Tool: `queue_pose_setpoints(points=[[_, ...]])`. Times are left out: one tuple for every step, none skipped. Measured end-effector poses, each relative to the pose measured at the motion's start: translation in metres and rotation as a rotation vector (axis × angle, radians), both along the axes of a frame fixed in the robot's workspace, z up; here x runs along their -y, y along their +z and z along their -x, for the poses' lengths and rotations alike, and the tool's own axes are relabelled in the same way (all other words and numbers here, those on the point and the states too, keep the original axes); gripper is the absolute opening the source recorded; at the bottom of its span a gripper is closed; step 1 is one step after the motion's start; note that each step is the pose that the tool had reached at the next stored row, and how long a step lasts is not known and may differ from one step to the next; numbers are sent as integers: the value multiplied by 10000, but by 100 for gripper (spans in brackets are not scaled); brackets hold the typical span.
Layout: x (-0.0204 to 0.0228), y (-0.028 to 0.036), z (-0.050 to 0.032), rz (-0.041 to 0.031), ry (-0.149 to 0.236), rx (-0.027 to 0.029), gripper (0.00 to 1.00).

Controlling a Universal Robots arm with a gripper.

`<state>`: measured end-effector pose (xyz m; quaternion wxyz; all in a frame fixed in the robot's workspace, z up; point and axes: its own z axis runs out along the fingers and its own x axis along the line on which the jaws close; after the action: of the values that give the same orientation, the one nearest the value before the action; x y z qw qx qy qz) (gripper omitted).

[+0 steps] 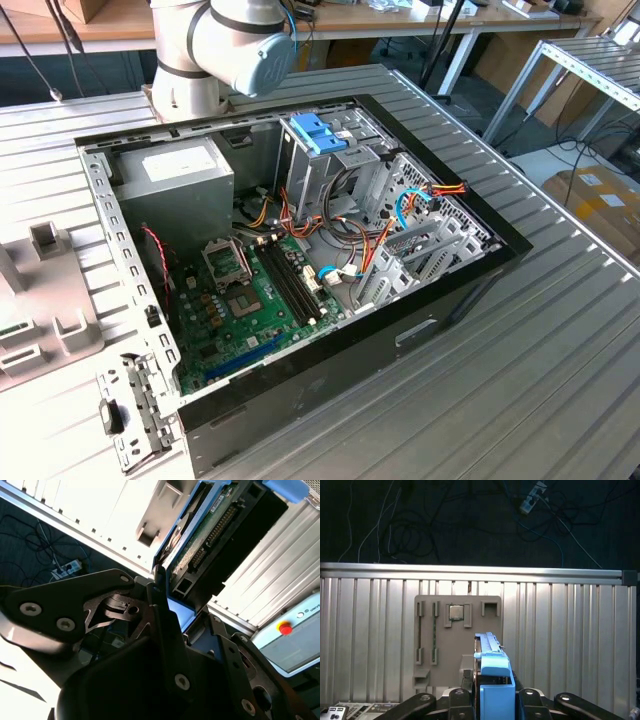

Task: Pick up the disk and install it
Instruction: 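Pick up the disk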

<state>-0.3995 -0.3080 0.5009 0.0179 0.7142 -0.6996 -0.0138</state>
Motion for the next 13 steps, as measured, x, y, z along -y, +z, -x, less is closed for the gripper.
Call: queue_pose_setpoints(points=[[0,0,-5,0,0,0,37],[0,0,-9,0,0,0,37],[0,-1,-14,0,0,0,37],[0,0,-21,0,0,0,37],[0,0,-25,0,0,0,37],[0,-1,-30,0,0,0,37],[0,-1,-37,0,0,0,37],[0,-1,-42,0,0,0,37],[0,-1,-47,0,0,0,37],[0,-1,-52,0,0,0,37],[0,-1,-57,0,0,0,37],[0,-1,-62,0,0,0,37],[0,-1,-67,0,0,0,37]])
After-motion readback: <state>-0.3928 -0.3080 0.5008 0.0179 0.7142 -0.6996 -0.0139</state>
